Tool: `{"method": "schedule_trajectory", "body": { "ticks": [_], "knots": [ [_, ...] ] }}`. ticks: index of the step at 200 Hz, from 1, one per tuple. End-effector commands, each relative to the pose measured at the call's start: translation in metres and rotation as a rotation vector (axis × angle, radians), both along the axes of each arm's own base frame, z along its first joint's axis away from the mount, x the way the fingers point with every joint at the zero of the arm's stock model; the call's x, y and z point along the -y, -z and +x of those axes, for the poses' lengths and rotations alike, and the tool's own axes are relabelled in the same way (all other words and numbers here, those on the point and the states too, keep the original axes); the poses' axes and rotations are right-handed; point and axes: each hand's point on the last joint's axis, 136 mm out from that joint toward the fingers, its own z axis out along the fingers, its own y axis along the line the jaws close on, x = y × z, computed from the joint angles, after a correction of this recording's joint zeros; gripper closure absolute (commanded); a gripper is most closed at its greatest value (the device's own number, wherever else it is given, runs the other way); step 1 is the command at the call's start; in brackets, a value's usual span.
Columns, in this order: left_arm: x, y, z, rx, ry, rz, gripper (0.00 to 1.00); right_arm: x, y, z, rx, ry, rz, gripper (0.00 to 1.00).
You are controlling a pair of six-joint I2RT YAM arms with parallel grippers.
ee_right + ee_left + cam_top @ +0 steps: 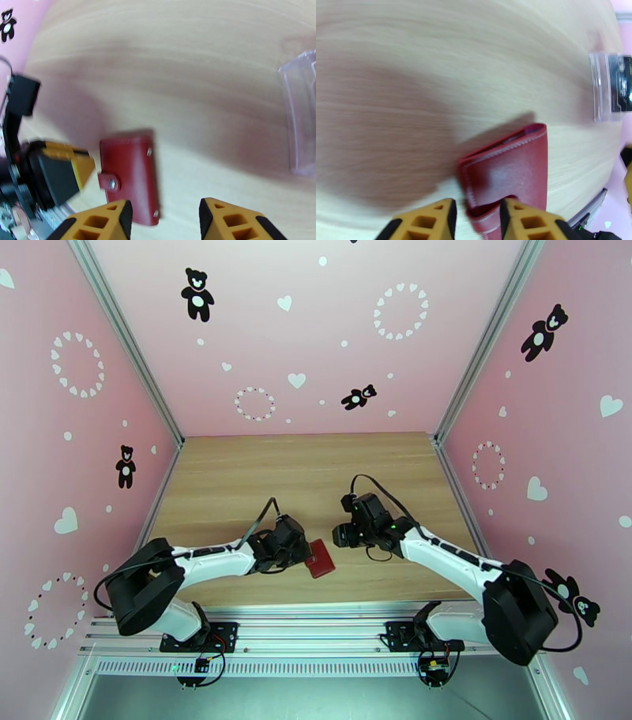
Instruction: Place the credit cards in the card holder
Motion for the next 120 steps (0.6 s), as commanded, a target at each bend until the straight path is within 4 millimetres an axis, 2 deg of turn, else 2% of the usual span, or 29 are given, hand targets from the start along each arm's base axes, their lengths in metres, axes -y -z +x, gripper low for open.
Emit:
{"method": "schedule_trajectory", "body": {
  "ticks": [1,30,38,43,66,91,120],
  "knots": [
    [-0.023,-0.02,0.011,0.053,-0.004,0.053,0.59,-0.004,0.005,-0.04,-0.045,-0.097,-0.047,0.49],
    [-0.025,-0.037,0.029,0.068,0.038,0.036,0.59,-0.022,0.014,-0.069,-0.086,-0.145,-0.011,0.59],
    [-0.028,-0.032,0.03,0.054,0.042,0.058,0.6,-0.027,0.018,-0.077,-0.102,-0.168,-0.006,0.62],
    [-0.022,-0.04,0.037,0.069,0.047,0.046,0.6,-0.029,0.021,-0.081,-0.11,-0.18,-0.014,0.63],
    [-0.014,-0.034,0.045,0.054,0.065,0.036,0.6,-0.036,0.033,-0.094,-0.147,-0.222,-0.034,0.7],
    [-0.007,-0.024,0.056,0.038,0.079,0.038,0.61,-0.035,0.048,-0.102,-0.178,-0.238,-0.068,0.73],
    [-0.001,-0.013,0.059,0.016,0.092,0.036,0.62,-0.03,0.061,-0.092,-0.165,-0.211,-0.135,0.83]
  ]
}}
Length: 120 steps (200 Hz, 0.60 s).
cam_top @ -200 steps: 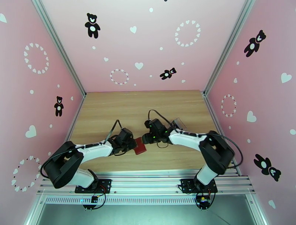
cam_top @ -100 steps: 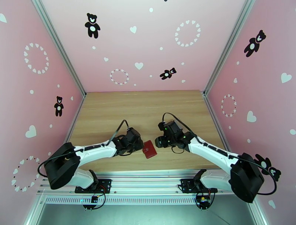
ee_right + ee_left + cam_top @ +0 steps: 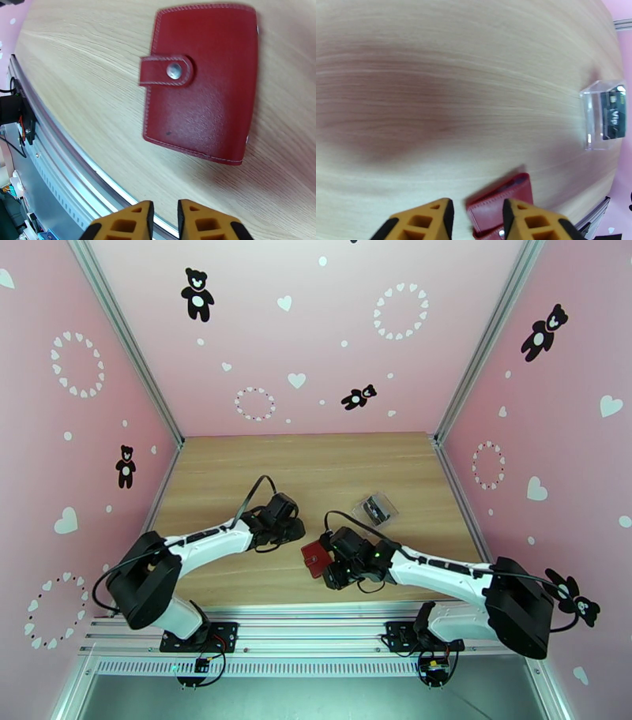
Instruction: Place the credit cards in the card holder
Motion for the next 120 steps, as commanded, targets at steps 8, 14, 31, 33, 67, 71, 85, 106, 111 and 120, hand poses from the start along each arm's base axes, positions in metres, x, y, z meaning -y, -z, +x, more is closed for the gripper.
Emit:
{"method": "schedule_trajectory", "body": {
  "ticks": [8,14,31,33,67,71,85,106,111,120],
  "knots": [
    [0.007,0.004,0.002,-0.002,0.032,-0.027,0.62,0.005,0.013,0.011,0.021,0.04,-0.056,0.86],
    [0.006,0.007,0.0,-0.005,0.025,-0.029,0.62,0.004,0.015,0.014,0.024,0.052,-0.056,0.87],
    [0.003,0.016,-0.006,-0.024,0.012,-0.04,0.62,0.006,0.018,0.023,0.032,0.071,-0.08,0.89],
    [0.003,0.017,-0.007,-0.027,0.011,-0.042,0.62,0.007,0.019,0.024,0.03,0.074,-0.085,0.89],
    [0.001,0.035,-0.025,-0.053,0.012,-0.044,0.63,0.012,0.028,0.037,0.022,0.089,-0.108,0.91],
    [0.003,0.037,-0.028,-0.055,0.016,-0.043,0.63,0.014,0.028,0.04,0.025,0.1,-0.114,0.91],
    [0.009,0.044,-0.038,-0.068,0.033,-0.031,0.64,0.02,0.028,0.054,0.03,0.135,-0.108,0.91],
    [0.015,0.05,-0.052,-0.074,0.047,-0.037,0.64,0.017,0.024,0.074,0.018,0.16,-0.061,0.91],
    [0.015,0.049,-0.055,-0.072,0.051,-0.038,0.64,0.014,0.023,0.08,0.019,0.157,-0.055,0.91],
    [0.015,0.048,-0.061,-0.07,0.054,-0.038,0.64,0.011,0.021,0.09,0.014,0.155,-0.05,0.91]
  ]
}}
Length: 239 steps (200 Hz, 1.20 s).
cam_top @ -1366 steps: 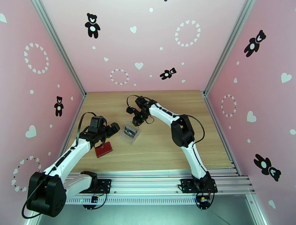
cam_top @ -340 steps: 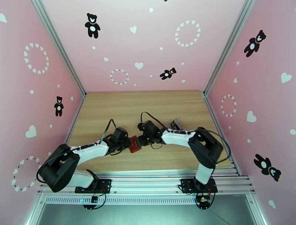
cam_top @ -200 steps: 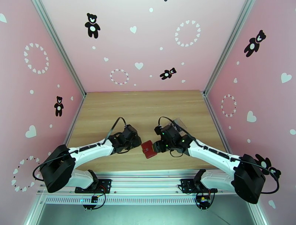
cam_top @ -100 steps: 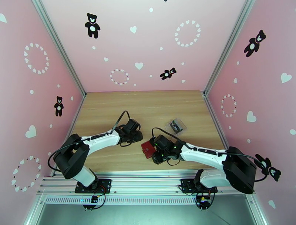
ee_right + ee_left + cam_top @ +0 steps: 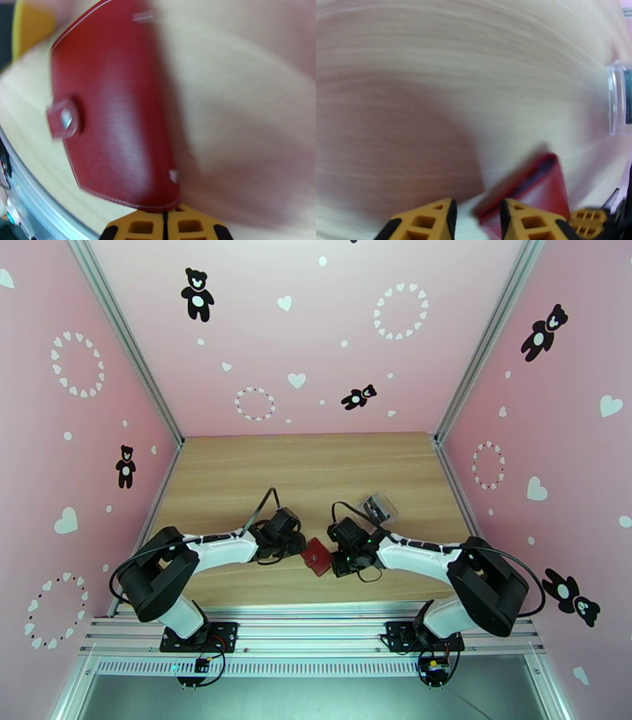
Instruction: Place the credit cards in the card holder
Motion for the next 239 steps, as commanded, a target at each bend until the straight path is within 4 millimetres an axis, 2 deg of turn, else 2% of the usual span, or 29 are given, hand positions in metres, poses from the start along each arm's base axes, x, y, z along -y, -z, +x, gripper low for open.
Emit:
{"method": "schedule_trajectory", "body": {
  "ticks": [1,42,61,86,103,119,130,146,163,181,195,212,239],
  "knots": [
    [0.0,0.01,-0.026,-0.042,0.012,0.005,0.64,-0.015,-0.009,0.03,0.026,-0.012,0.044,0.91],
    [0.007,0.001,-0.058,-0.045,0.067,-0.009,0.63,-0.046,-0.016,0.083,0.006,-0.041,0.087,0.91],
    [-0.007,-0.004,-0.073,-0.037,0.054,0.016,0.61,-0.056,-0.02,0.107,0.019,-0.057,0.073,0.91],
    [-0.032,-0.008,-0.091,-0.041,0.018,-0.017,0.55,-0.058,-0.028,0.136,0.06,-0.087,0.001,0.84],
    [-0.041,-0.018,-0.098,-0.027,0.019,-0.048,0.5,-0.063,-0.039,0.143,0.078,-0.112,0.013,0.8],
    [-0.057,-0.035,-0.09,0.036,0.002,0.014,0.46,-0.062,-0.05,0.139,0.092,-0.11,0.035,0.78],
    [-0.059,-0.049,-0.08,0.07,-0.003,0.011,0.44,-0.057,-0.054,0.132,0.105,-0.096,0.042,0.76],
    [-0.052,-0.063,-0.058,0.087,0.005,-0.053,0.44,-0.044,-0.057,0.116,0.112,-0.069,0.055,0.7],
    [-0.049,-0.069,-0.027,0.085,-0.009,-0.093,0.45,-0.027,-0.056,0.095,0.116,-0.009,0.072,0.63],
    [-0.039,-0.075,0.0,0.094,0.002,-0.086,0.47,-0.013,-0.053,0.069,0.103,0.023,0.104,0.61],
    [-0.026,-0.075,0.014,0.09,0.029,-0.072,0.48,0.0,-0.05,0.055,0.108,0.051,0.091,0.64],
    [-0.012,-0.067,0.026,0.068,0.058,-0.049,0.5,0.002,-0.046,0.04,0.09,0.048,0.113,0.68],
    [-0.013,-0.044,0.031,0.028,0.051,0.007,0.52,-0.004,-0.038,0.032,0.061,0.047,0.153,0.79]
  ]
}}
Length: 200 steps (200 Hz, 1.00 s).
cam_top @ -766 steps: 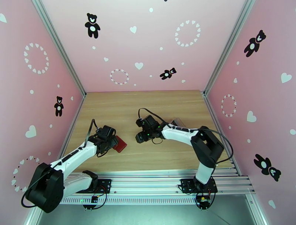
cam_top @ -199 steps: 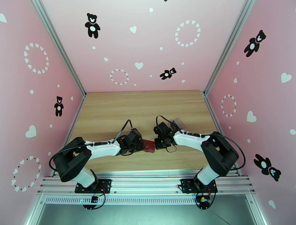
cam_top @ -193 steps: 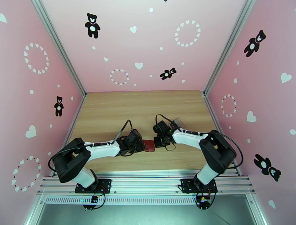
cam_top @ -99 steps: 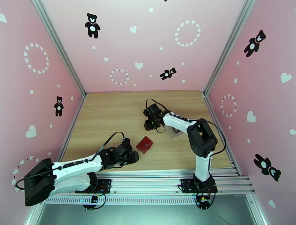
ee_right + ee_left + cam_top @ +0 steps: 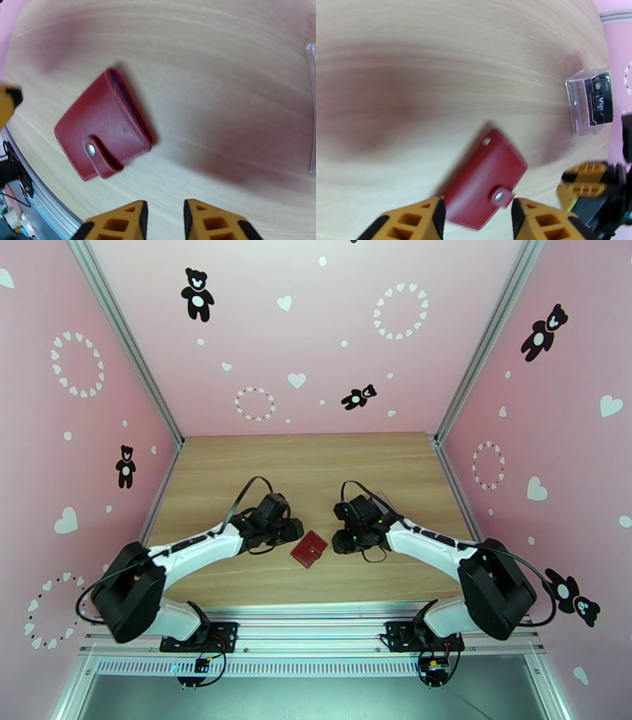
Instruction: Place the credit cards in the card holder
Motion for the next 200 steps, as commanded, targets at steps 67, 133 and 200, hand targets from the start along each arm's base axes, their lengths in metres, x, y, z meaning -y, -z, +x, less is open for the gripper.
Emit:
{"method": "schedule_trajectory", "body": {
  "ticks": [67,133,200],
  "knots": [
    [0.002,0.049,-0.026,-0.097,0.054,0.03,0.54,-0.04,0.023,0.004,-0.053,-0.028,0.063,0.88],
    [0.021,0.063,-0.069,-0.12,0.091,0.008,0.56,-0.058,0.033,0.032,-0.068,-0.048,0.038,0.88],
    [-0.007,0.047,-0.081,-0.058,0.023,0.083,0.52,-0.054,0.019,0.051,-0.023,-0.059,-0.042,0.76]
  ]
}}
